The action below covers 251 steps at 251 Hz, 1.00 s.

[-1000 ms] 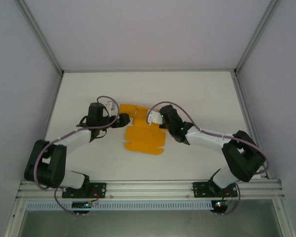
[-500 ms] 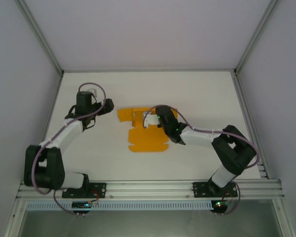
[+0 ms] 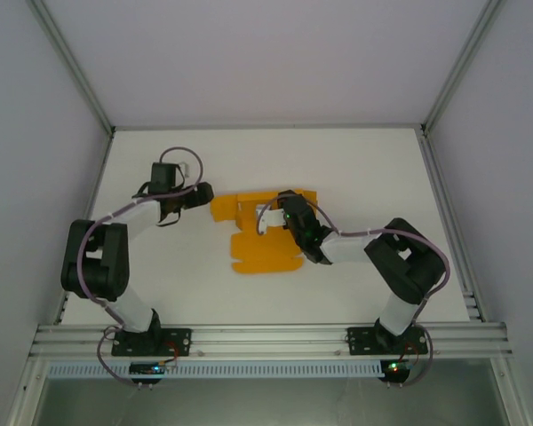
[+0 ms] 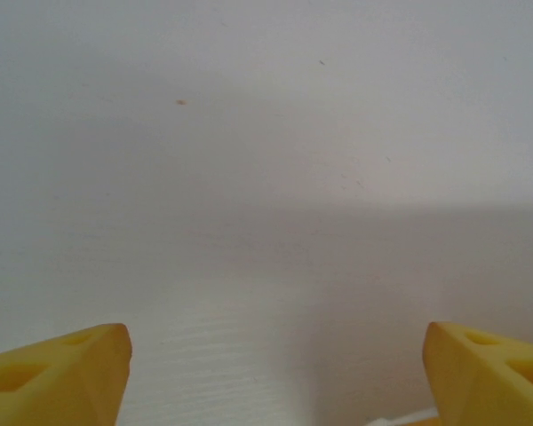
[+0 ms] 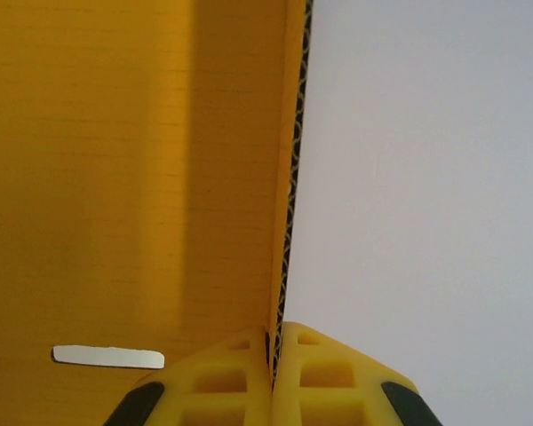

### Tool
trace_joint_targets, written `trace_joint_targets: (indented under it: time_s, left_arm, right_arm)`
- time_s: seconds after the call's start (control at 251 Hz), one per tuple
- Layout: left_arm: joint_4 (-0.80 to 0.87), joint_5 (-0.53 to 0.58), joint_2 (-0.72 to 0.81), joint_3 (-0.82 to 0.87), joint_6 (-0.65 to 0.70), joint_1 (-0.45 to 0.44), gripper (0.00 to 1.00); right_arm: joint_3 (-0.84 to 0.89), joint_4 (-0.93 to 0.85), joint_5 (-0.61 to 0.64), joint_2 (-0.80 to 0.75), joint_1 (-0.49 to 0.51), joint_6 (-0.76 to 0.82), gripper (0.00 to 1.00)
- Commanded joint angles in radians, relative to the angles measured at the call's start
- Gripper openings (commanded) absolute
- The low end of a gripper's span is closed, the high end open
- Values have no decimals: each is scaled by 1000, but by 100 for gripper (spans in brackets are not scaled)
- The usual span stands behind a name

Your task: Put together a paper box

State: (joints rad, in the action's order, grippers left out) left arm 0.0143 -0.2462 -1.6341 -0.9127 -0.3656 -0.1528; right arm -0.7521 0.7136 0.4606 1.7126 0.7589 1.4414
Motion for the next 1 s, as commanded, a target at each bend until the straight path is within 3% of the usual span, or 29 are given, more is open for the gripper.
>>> trace_joint_targets:
  time_s: [0.0, 0.216, 0.415, 0.607, 0.766, 0.998]
  left_arm:
    - [-41, -151, 35, 49, 37, -10, 79]
    - [-156, -310, 110, 147, 53, -76, 64]
    - [-183, -326, 129, 163, 68, -135, 54]
    - [-245, -249, 120, 206, 112, -189, 51]
    - [-364, -120, 116, 258, 149, -245, 50]
    - [-542, -16, 71, 285, 197, -299, 48]
  right_arm:
    - [11, 38, 20, -31, 0, 10, 0]
    - [-1, 20, 42, -38, 1, -15, 0]
    - [1, 22, 65, -47, 13, -42, 0]
    - [15, 31, 75, -50, 15, -61, 0]
    - [20, 60, 91, -31, 20, -58, 0]
    - [52, 65, 98, -20, 52, -42, 0]
